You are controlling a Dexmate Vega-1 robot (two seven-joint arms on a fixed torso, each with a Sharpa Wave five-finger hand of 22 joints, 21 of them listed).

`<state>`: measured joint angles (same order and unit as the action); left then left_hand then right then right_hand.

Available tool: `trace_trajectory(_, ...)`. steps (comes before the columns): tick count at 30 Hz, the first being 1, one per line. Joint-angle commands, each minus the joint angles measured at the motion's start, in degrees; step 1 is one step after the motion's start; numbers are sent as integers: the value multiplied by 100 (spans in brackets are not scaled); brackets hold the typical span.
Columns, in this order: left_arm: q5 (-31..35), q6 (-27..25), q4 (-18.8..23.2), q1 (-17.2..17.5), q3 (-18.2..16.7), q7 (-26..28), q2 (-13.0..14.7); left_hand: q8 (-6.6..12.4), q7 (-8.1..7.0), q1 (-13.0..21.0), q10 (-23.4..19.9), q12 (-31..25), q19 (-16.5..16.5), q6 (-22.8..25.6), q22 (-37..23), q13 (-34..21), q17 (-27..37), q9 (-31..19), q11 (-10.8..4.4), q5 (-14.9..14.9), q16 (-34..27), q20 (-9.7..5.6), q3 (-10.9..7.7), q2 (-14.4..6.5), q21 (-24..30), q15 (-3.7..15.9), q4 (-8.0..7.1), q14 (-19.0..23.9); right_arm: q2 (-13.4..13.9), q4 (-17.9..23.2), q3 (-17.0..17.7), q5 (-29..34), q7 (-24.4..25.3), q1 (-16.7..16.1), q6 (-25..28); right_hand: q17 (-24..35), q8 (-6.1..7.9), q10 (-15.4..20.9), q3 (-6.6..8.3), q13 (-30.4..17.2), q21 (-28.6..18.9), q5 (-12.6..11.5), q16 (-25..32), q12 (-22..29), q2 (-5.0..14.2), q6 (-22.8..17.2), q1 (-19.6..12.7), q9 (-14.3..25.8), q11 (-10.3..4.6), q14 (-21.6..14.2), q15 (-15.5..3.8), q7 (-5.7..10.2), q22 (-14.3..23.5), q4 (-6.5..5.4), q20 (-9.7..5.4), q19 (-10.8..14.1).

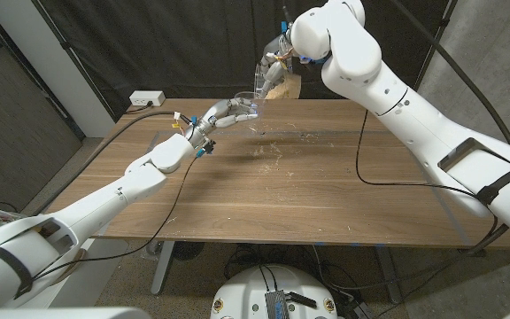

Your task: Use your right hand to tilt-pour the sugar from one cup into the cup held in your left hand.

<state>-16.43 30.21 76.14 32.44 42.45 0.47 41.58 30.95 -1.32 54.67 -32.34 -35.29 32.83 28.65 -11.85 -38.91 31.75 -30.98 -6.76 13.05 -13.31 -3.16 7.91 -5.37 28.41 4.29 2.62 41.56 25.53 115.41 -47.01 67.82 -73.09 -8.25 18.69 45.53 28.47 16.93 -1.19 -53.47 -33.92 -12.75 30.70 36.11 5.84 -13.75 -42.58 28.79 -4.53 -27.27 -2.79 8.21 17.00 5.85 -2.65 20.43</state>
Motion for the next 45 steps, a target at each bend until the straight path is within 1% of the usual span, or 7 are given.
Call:
trace_trajectory(1, -22, 11, -2, 25, -33, -6, 28, 42, -5, 6, -57, -45, -25, 31, -10, -18, 19, -22, -63, -16, 19, -177, 46, -38, 33, 450, -8, 62, -194, -215, 36, 326, -61, 30, -656, 32, 24, 64, 9, -36, -31, -49, -4, 22, 63, -272, -2, 24, -5, -75, -1037, 223, 7, 17, -229, 0)
trace_trajectory(10, 10, 19, 186, 122, -76, 111, 132, 60, -2, 5, -61, -61, -25, 40, -10, -46, 28, -34, -54, -20, 28, -167, 61, -44, 41, 448, -14, 66, -226, -222, 117, 476, -52, -47, -888, 58, 21, 76, 9, -44, -36, -61, -6, 19, 65, -287, -4, 28, -32, -88, -1036, 249, -7, 22, -231, 4)
trace_trajectory(18, -16, 25, 226, 140, -68, 106, 147, 71, -9, 3, -59, -67, -23, 52, -9, -62, 34, -35, -58, -23, 33, -176, 75, -48, 48, 450, -20, 72, -177, -208, 22, 755, -85, 21, -1331, 87, 34, 123, 12, -52, -47, -74, -6, 30, 76, -346, -5, 31, -50, -104, -1037, 245, -20, 24, -232, 21)
trace_trajectory(20, -31, 22, 230, 146, -71, 109, 149, 68, -17, 3, -59, -63, -22, 45, -9, -57, 35, -33, -51, -24, 37, -177, 80, -41, 49, 456, -19, 68, -237, -227, 76, 735, -139, -6, -1318, 95, 42, 132, 14, -55, -53, -77, -1, 33, 80, -372, -8, 31, -63, -116, -1039, 247, -23, 26, -240, 33)
trace_trajectory(30, -47, 3, 239, 173, -93, 150, 187, 74, 11, 11, -57, -62, -32, 55, -9, -63, 44, -23, -59, -24, 48, -164, 91, -54, 54, 444, -22, 63, -253, -202, 110, 827, -135, -46, -1603, 132, 42, 123, 13, -67, -64, -91, -5, 21, 83, -405, -8, 36, -83, -133, -1037, 246, -37, 30, -254, 41)
trace_trajectory(37, -39, -4, 200, 150, -113, 170, 187, 79, -15, 14, -59, -63, -27, 54, -9, -66, 50, -23, -52, -26, 48, -169, 102, -58, 62, 451, -25, 75, -278, -184, 127, 896, -146, -57, -1730, 152, 39, 136, 13, -77, -66, -99, -9, 23, 86, -417, -5, 38, -74, -141, -1038, 260, -45, 30, -243, 33)
trace_trajectory(45, -24, 3, 220, 154, -128, 191, 198, 82, -13, 24, -81, -59, -28, 62, -8, -49, 55, -12, -46, -27, 53, -171, 114, -57, 67, 458, -23, 80, -263, -126, 133, 975, -114, -65, -1915, 184, 56, 193, 16, -67, -80, -108, -3, 26, 97, -487, -5, 41, -106, -177, -1039, 243, -56, 31, -259, 50)
